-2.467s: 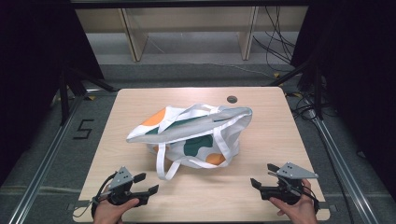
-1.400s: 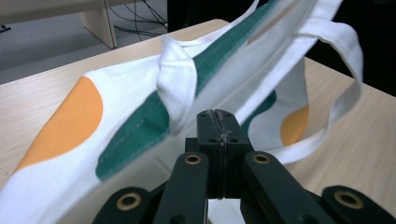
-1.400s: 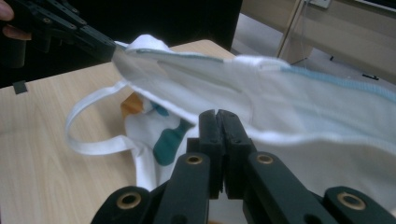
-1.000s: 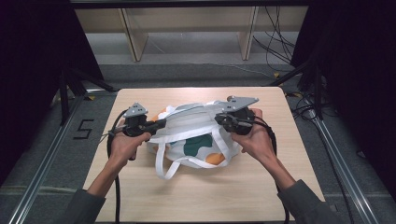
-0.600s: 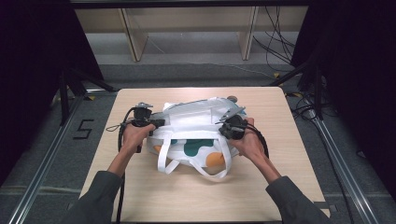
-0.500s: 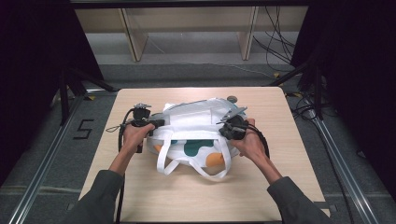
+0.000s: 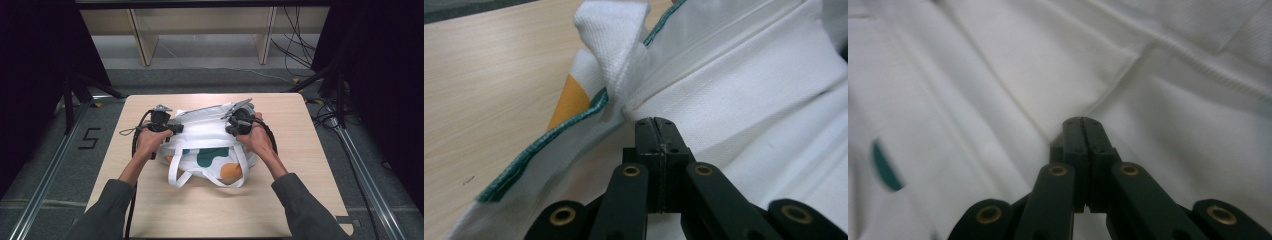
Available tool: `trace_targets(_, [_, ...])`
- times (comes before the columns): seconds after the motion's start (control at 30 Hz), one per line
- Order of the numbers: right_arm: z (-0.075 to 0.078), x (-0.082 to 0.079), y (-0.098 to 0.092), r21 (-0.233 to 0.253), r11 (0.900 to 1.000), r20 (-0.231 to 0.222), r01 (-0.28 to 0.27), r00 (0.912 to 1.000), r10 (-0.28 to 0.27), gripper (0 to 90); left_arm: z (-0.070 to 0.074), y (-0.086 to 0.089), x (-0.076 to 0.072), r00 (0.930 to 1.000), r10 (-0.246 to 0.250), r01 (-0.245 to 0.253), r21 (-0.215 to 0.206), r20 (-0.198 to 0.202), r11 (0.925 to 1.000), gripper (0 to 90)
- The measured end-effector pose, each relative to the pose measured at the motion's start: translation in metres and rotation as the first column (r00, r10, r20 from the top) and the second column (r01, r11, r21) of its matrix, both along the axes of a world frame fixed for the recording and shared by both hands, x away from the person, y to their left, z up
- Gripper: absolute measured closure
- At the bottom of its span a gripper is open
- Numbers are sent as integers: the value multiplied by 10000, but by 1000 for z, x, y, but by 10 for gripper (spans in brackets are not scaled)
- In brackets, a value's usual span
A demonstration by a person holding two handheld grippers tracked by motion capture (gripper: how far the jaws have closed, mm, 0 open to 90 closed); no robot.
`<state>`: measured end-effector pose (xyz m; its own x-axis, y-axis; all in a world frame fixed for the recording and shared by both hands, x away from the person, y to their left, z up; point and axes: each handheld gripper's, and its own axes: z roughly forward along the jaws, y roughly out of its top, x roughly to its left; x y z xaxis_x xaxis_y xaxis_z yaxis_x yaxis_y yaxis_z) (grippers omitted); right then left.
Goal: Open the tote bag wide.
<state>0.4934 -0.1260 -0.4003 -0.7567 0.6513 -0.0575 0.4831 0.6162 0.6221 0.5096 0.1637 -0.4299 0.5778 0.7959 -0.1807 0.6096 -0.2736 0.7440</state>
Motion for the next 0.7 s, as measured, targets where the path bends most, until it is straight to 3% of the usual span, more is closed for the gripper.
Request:
trace_targets(0.03, [0,-6,-1,88,9999,-485,-144,9987,148,900,-2,-1,4,10000,35,-35,-50,-64,10000,896])
trace_targets(0.1, [-5,-34,-3,-242,9906,-1042,-1343,9859,1312,900,-3,-1,8,9994,194,-200,-243,-274,9995,897])
trace_targets(0.13, [-5,-34,-3,-242,9906,-1042,-1343,9859,1312,900,-3,-2,9,9992,217,-228,-304,-346,9993,897])
trace_targets(0.2, [-18,-58,1,-536,9717,-1570,-2302,9629,2194,900,-2,-6,10,9995,193,-193,-2,-261,9998,897])
trace_targets(0.27, [-32,-73,5,-733,9621,-1917,-2628,9504,2451,900,0,-7,10,9995,141,-139,55,-282,9999,897])
trace_targets(0.33, [-40,-83,8,-840,9604,-1691,-2657,9536,2491,900,0,-7,8,9995,244,-245,-43,-187,9997,896])
trace_targets(0.4, [-32,-79,5,-364,9707,-1538,-2374,9611,2293,900,2,-6,4,9999,108,-108,-112,-53,9999,896])
trace_targets(0.43, [-25,-76,3,162,9795,-1187,-2010,9723,2015,900,4,-8,-2,10000,-65,65,-429,-9,9991,896])
trace_targets(0.47, [-4,-63,-1,1073,9769,-116,-1846,9823,1869,900,6,-9,-8,9996,-293,294,-525,35,9982,895])
trace_targets(0.53, [2,-59,-1,1133,9788,98,-1706,9853,1706,900,7,-16,-19,9969,-756,766,-476,214,9959,895])
trace_targets(0.6, [11,-42,7,1096,9823,554,-1520,9876,1467,900,5,-25,-27,9934,-1134,1142,-463,196,9924,893])
trace_targets(0.63, [10,-33,13,865,9855,581,-1457,9883,1411,900,2,-29,-31,9891,-1472,1473,-244,39,9888,893])
trace_targets(0.7, [4,-20,25,235,9915,419,-1279,9910,1269,900,-4,-37,-39,9828,-1845,1841,-269,-129,9825,892])
